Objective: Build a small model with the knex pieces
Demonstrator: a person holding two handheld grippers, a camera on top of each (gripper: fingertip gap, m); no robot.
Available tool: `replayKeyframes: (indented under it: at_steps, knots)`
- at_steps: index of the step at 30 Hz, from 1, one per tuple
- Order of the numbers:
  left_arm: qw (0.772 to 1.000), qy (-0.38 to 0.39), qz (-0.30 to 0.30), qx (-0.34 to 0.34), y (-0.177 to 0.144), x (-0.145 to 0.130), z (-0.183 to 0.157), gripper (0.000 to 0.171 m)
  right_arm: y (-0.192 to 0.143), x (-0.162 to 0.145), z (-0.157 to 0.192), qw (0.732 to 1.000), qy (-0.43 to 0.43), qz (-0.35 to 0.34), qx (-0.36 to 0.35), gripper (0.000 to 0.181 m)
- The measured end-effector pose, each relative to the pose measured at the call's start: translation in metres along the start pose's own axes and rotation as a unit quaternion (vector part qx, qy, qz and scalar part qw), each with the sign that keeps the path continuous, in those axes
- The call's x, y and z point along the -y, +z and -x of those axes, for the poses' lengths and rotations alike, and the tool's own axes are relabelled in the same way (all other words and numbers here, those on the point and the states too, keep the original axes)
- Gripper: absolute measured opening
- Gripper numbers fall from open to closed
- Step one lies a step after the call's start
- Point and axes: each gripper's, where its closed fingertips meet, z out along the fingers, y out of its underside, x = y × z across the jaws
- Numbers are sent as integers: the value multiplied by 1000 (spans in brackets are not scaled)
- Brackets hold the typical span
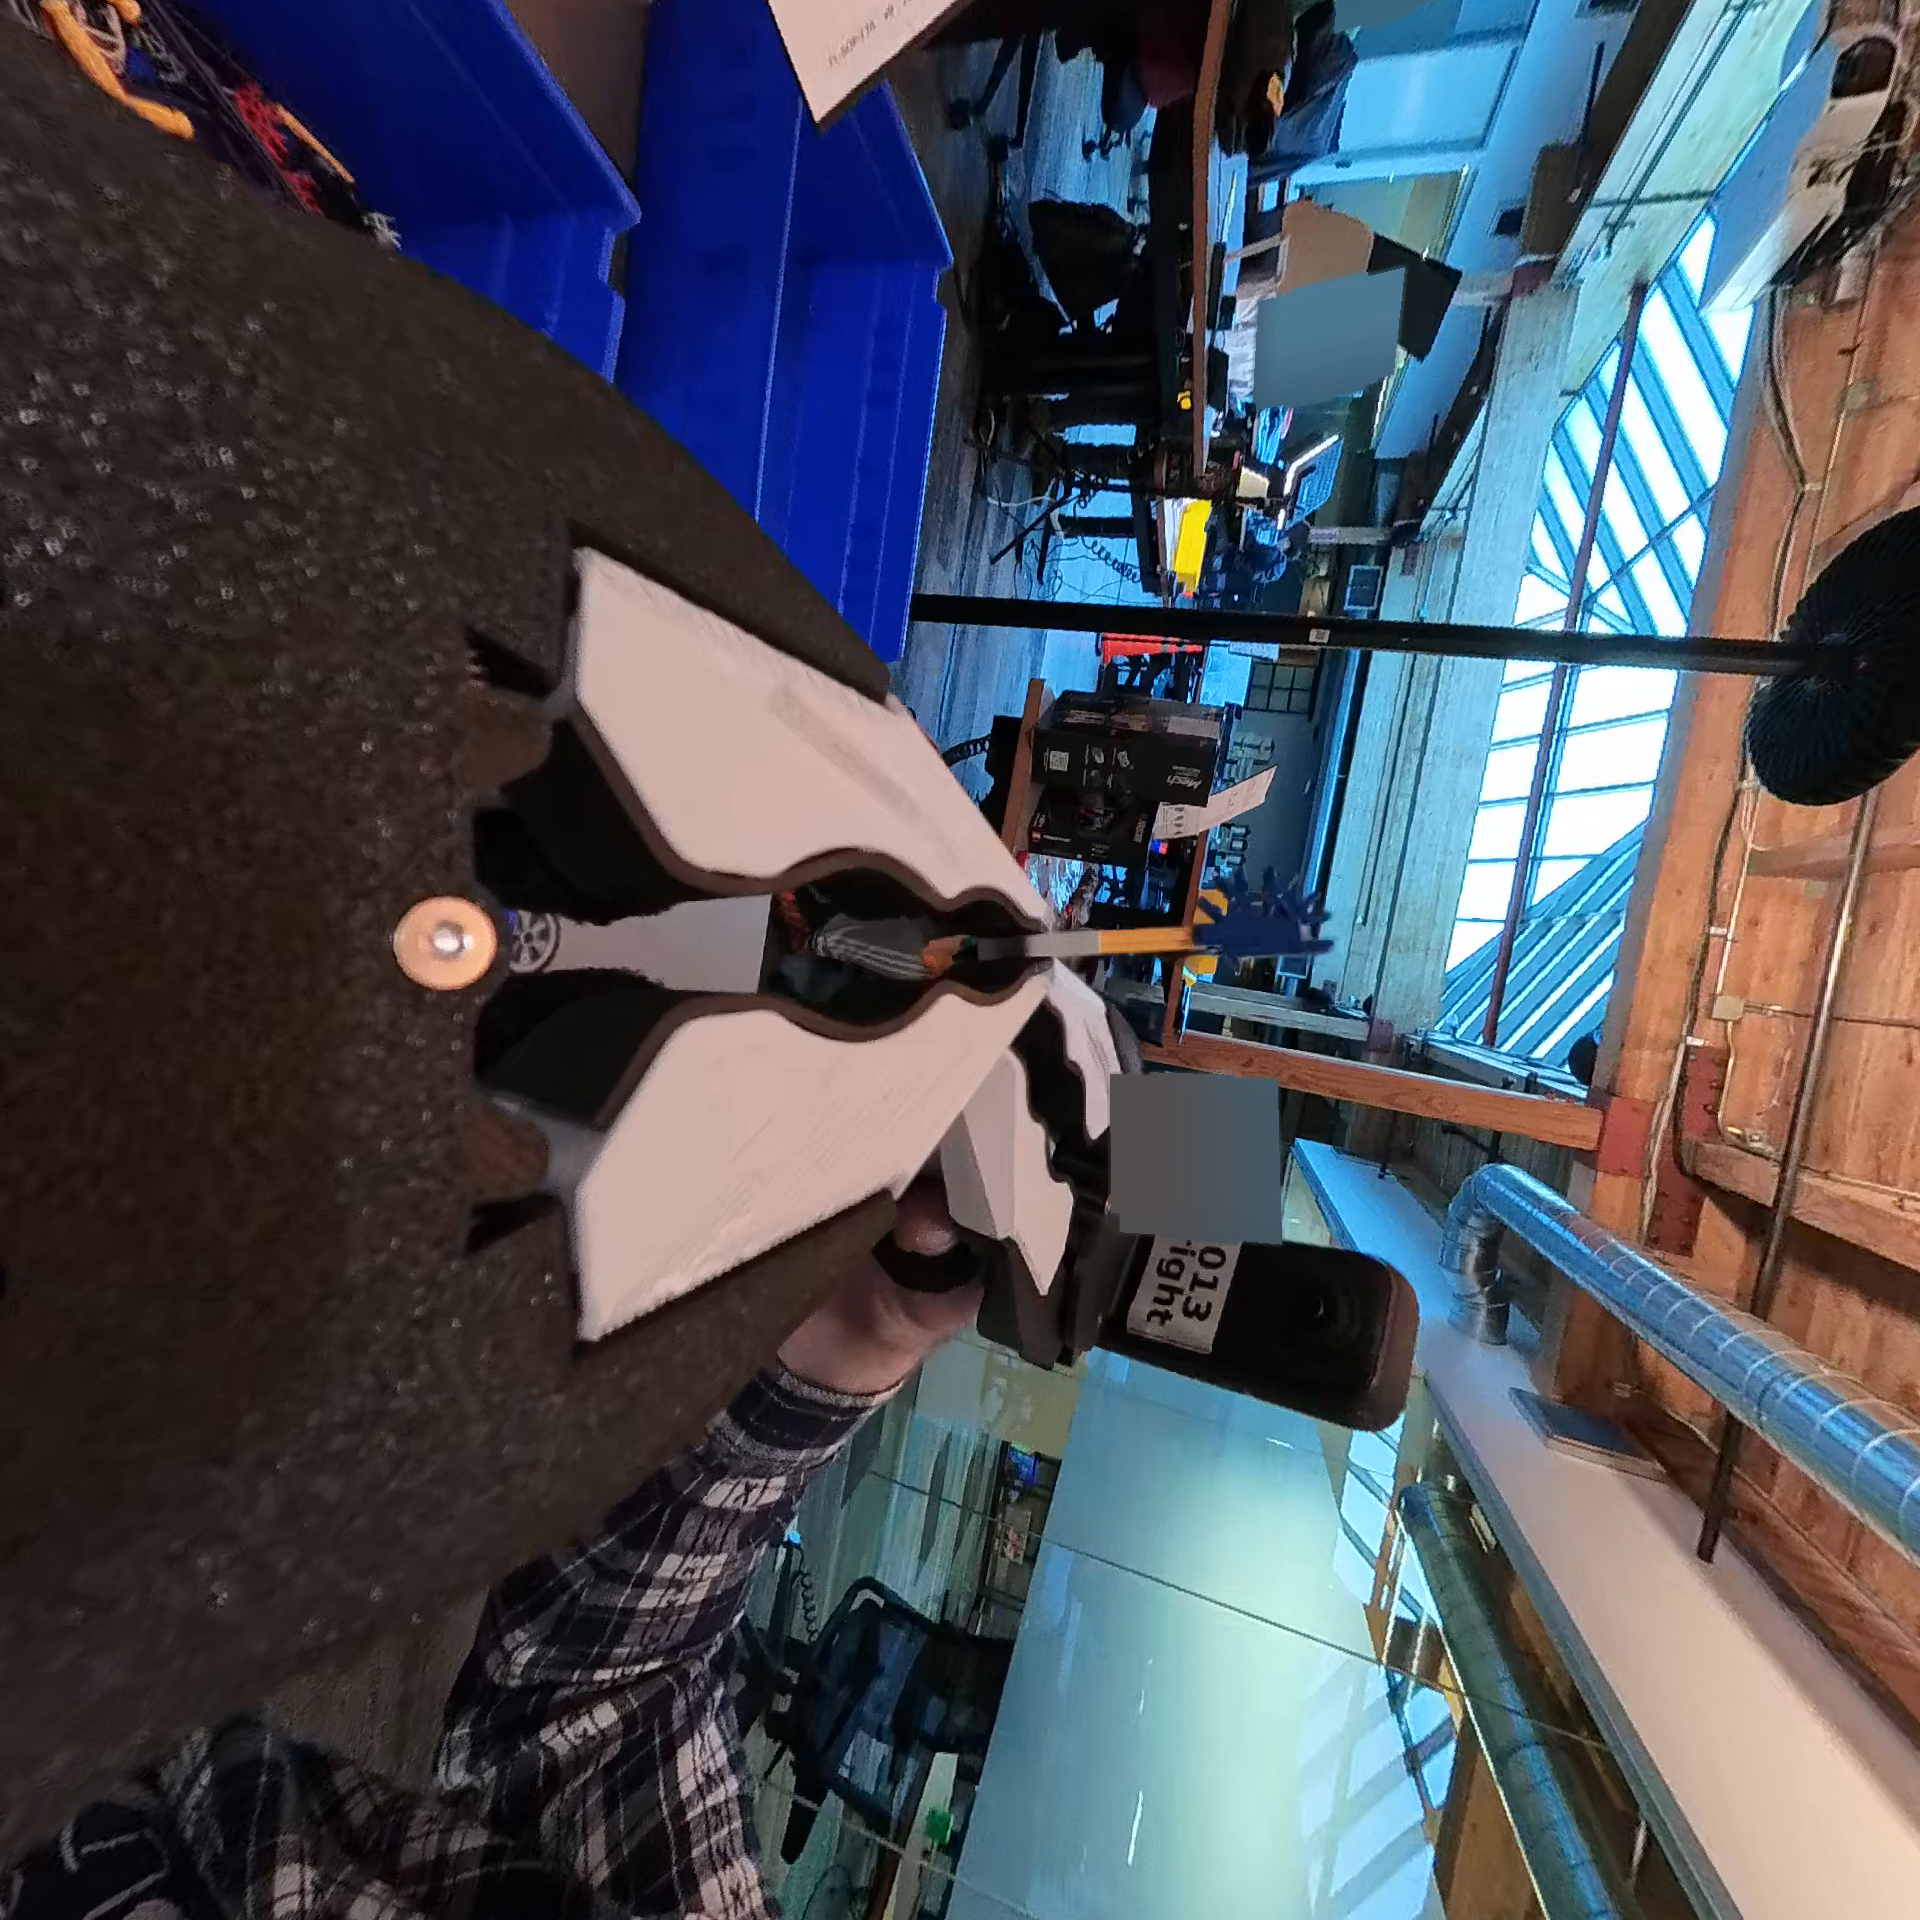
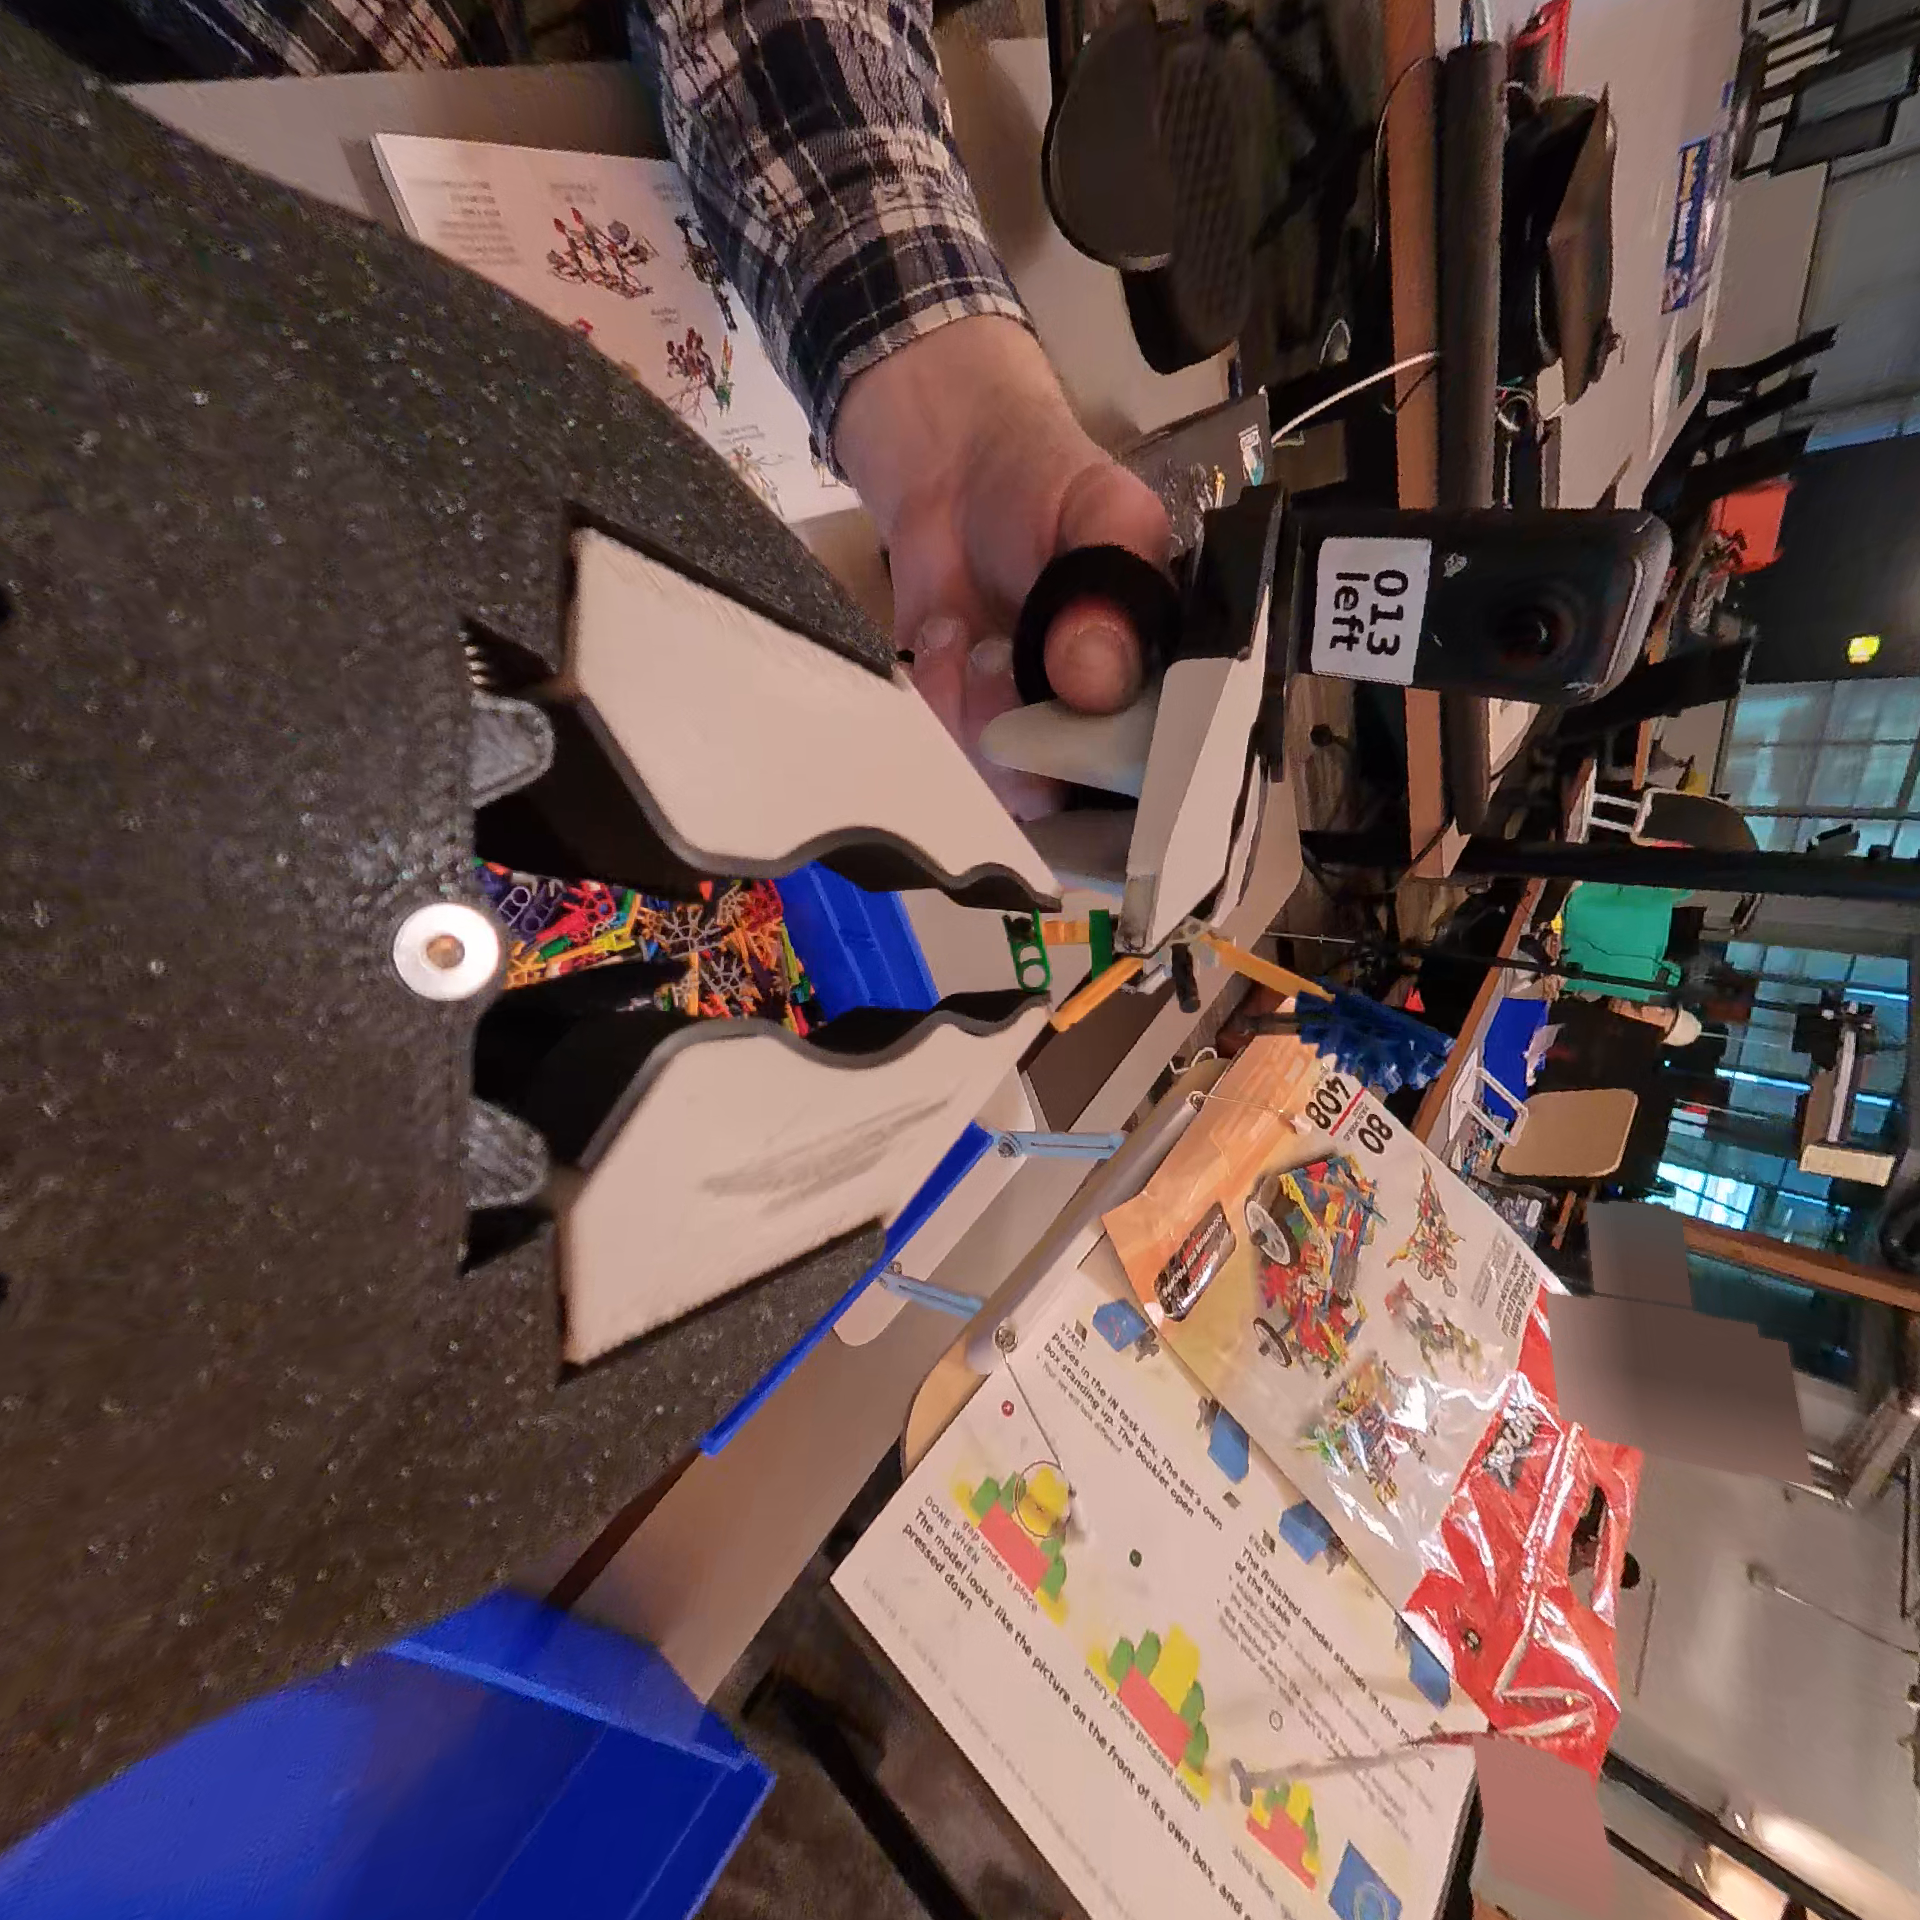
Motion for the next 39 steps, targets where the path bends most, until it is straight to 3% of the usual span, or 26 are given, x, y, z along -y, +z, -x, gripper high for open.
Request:
replayKeyframes:
  at_steps: [9, 11, 16, 25, 26, 29, 33, 37, 39]
  knots:
    - [1000, 10, -21, 10, -3, 6, 2, 0, 1, 7, 1, 998, -45, -22, -48, 13]
    - [999, 17, -13, 23, -2, 2, 6, 0, 2, 4, -2, 991, -96, -9, -90, 13]
    - [999, 10, -6, 36, -2, -3, 14, 0, 4, -1, -7, 937, -277, 47, -209, 13]
    - [998, -34, -3, 57, 1, -15, 27, 0, 7, -10, -13, 861, -394, 92, -308, 12]
    - [998, -30, -3, 62, 1, -16, 28, 0, 9, -11, -12, 860, -392, 92, -313, 12]
    - [997, -17, -5, 76, 1, -16, 31, 0, 10, -13, -13, 899, -313, 72, -299, 12]
    - [995, 8, -4, 96, 1, -17, 34, 0, 11, -15, -12, 963, -122, 10, -239, 12]
    - [994, 27, 6, 103, 2, -20, 34, 0, 11, -17, -9, 984, 61, -57, -159, 12]
    - [994, 61, 14, 91, 2, -19, 29, 0, 10, -16, -7, 985, 85, -76, -132, 13]
